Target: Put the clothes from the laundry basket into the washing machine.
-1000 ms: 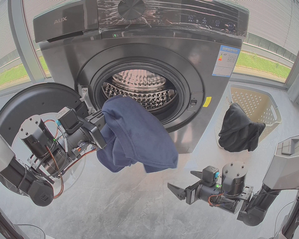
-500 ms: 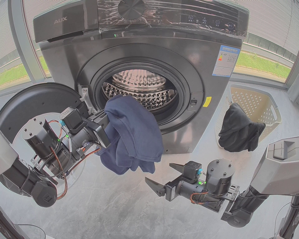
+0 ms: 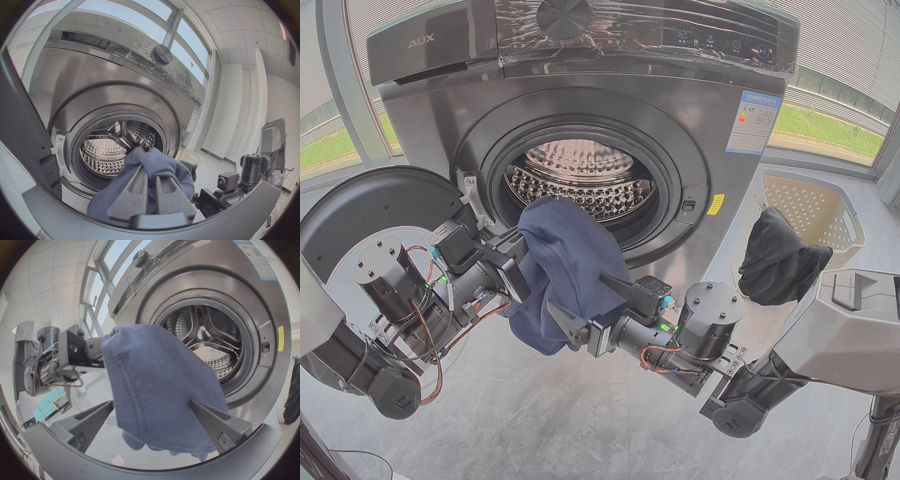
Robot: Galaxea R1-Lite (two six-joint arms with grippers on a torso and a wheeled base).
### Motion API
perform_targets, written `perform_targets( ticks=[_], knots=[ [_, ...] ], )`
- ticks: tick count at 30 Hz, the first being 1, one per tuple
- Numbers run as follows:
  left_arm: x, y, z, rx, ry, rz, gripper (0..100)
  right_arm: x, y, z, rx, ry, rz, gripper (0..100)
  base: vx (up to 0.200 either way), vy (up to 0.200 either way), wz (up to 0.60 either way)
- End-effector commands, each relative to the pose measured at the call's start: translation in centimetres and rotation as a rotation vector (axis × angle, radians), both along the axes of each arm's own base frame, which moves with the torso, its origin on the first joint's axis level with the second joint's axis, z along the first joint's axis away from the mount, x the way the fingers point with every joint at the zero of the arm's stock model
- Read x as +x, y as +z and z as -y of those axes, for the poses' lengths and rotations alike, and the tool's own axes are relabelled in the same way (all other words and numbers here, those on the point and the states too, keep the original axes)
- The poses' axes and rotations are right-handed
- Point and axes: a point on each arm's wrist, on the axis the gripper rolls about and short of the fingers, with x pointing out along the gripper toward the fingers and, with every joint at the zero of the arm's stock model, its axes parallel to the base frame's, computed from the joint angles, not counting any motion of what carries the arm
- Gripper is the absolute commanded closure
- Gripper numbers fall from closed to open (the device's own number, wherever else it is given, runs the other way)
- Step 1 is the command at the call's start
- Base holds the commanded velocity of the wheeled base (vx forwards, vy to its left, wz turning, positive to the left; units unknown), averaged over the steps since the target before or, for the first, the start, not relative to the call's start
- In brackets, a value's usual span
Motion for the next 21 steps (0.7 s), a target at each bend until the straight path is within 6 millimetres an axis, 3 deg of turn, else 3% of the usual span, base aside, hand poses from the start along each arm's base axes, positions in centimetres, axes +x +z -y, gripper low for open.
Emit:
perform_targets(
  ticks=[1, 9, 21],
  knots=[
    [-0.1, 0.0, 0.2, -0.001, -0.007, -0.001, 100, 1.5, -0.5, -0.2, 0.009, -0.026, 0.008, 0, 0.0, 0.0, 0.0],
    [-0.1, 0.0, 0.2, -0.001, -0.005, -0.001, 100, 2.5, 0.6, 1.8, 0.018, -0.087, 0.016, 0, 0.0, 0.0, 0.0],
    [-0.1, -0.1, 0.1, 0.0, -0.005, -0.002, 100, 1.9, 1.9, 4.6, 0.017, -0.13, 0.014, 0, 0.0, 0.0, 0.0]
  ],
)
